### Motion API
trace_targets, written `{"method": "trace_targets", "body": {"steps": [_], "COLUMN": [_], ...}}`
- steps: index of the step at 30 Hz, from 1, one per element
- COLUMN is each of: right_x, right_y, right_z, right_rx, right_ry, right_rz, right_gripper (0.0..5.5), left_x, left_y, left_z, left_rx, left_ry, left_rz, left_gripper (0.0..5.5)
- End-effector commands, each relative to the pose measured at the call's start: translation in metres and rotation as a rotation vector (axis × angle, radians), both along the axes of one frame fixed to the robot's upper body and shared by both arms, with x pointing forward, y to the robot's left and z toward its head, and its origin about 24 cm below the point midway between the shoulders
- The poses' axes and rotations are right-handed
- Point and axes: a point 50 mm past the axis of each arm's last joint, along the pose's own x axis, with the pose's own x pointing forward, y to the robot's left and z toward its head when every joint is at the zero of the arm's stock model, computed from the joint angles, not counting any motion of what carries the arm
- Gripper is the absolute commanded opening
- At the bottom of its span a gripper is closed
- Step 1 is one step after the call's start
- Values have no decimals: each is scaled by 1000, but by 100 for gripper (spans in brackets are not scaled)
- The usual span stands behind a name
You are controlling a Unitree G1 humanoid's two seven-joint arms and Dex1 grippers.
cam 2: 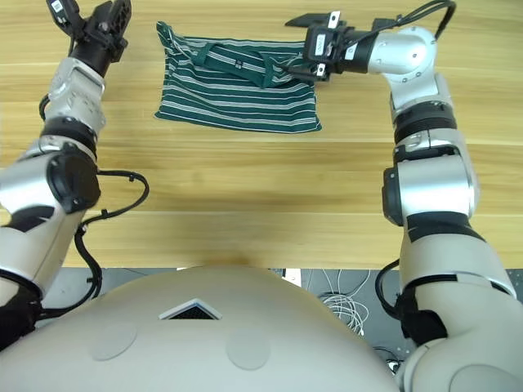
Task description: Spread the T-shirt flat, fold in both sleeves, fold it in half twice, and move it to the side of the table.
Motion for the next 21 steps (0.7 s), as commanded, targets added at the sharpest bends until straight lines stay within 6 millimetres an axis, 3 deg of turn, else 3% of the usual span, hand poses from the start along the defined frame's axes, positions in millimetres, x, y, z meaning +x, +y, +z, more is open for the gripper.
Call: {"method": "trace_targets", "body": {"steps": [1, 5, 9, 13, 16, 21], "right_x": [-4, -2, 2, 7, 16, 34], "right_y": [11, 17, 18, 21, 27, 36], "right_z": [-8, -15, -22, -26, -21, -4], "right_rx": [-50, -148, -243, -321, -316, -239], "right_ry": [27, 16, -21, -91, -163, -249], "right_rz": [59, 65, 37, 0, -52, -201], "right_gripper": [322, 322, 322, 322, 322, 322], "left_x": [-28, -58, -67, -60, -54, -71], "left_y": [-35, -71, -90, -96, -89, -95], "left_z": [-21, -32, -34, -41, -55, -82], "left_rx": [217, 403, 499, 608, 689, 734], "left_ry": [-118, -213, -232, -184, -87, 19], "left_rz": [-127, -240, -300, -319, -320, -460], "left_gripper": [242, 242, 242, 242, 242, 242]}}
